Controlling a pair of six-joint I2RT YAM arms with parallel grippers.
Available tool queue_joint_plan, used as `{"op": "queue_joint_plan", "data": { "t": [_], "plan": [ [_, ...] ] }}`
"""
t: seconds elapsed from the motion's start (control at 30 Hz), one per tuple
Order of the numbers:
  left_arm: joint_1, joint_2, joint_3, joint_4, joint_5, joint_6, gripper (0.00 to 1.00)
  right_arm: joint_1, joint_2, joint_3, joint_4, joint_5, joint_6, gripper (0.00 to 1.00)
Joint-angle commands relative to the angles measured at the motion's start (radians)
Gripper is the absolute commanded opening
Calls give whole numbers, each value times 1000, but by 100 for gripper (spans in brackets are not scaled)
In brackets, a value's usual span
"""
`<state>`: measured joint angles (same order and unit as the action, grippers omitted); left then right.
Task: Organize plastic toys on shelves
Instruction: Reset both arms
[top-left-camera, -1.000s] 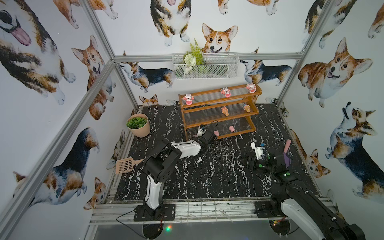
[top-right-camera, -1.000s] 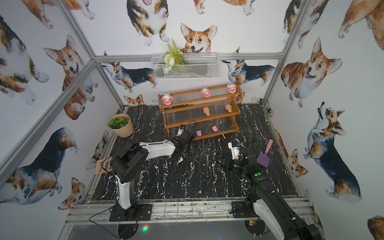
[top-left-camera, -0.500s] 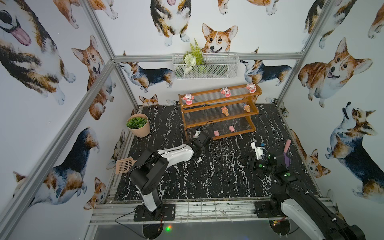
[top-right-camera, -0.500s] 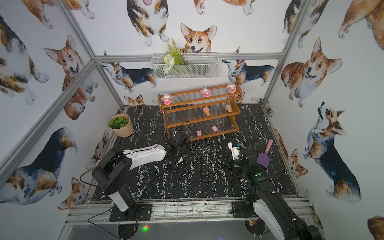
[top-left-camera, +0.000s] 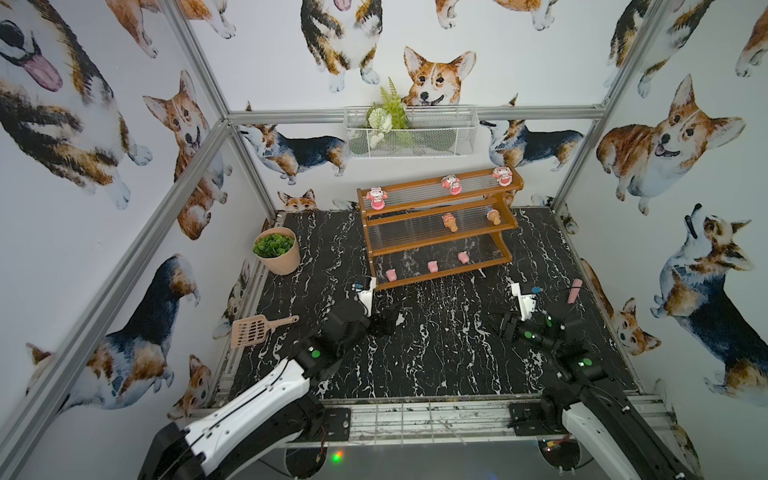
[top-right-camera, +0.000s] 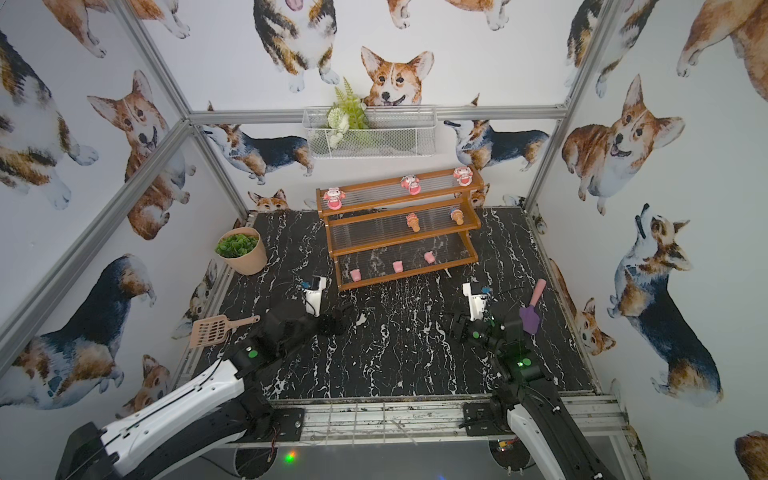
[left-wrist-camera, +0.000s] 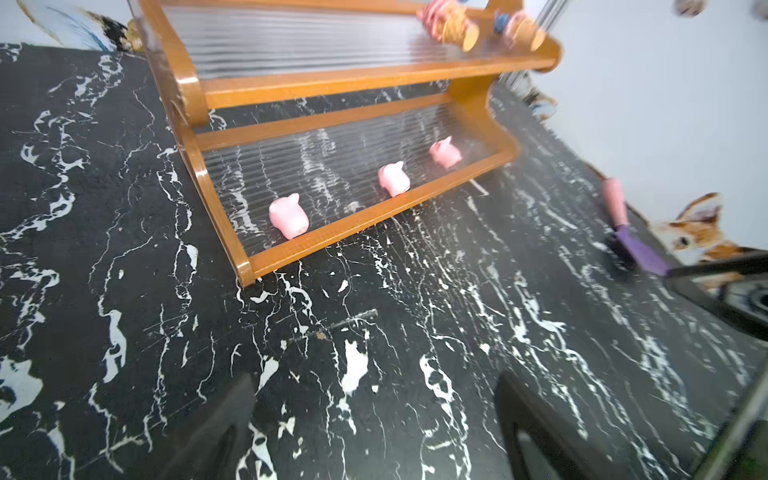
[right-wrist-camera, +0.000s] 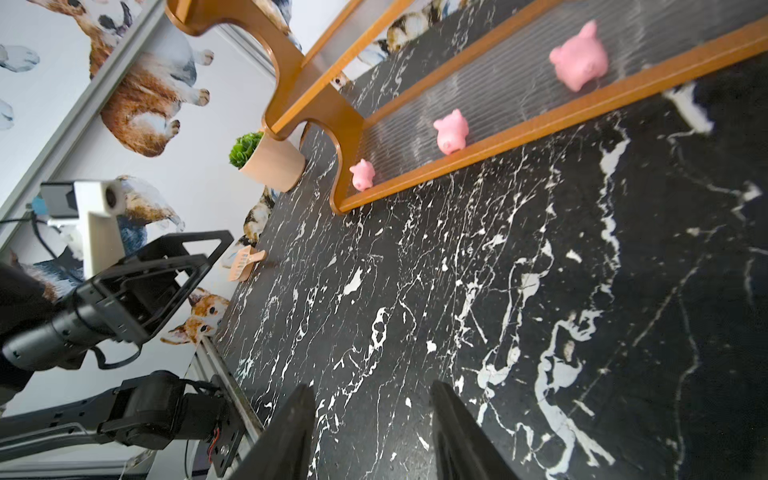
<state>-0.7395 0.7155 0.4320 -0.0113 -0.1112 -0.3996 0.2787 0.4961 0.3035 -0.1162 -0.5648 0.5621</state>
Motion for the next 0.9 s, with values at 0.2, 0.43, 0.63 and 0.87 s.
{"op": "queue_joint_plan", "data": {
  "t": [0.2, 0.43, 0.63, 0.87],
  "plan": [
    [211, -162, -107, 91, 40, 13, 99, -8, -7, 202, -228, 612, -182, 100],
    [466, 98, -62, 152, 13, 71, 100, -189, 292, 245, -16, 760, -370, 99],
    [481, 292, 11, 221, -178, 239, 100, -334, 573, 107, 396, 627, -347, 100],
    [604, 640, 16, 592, -88, 398, 100, -292, 889, 65, 809, 600, -456, 100]
  ]
}}
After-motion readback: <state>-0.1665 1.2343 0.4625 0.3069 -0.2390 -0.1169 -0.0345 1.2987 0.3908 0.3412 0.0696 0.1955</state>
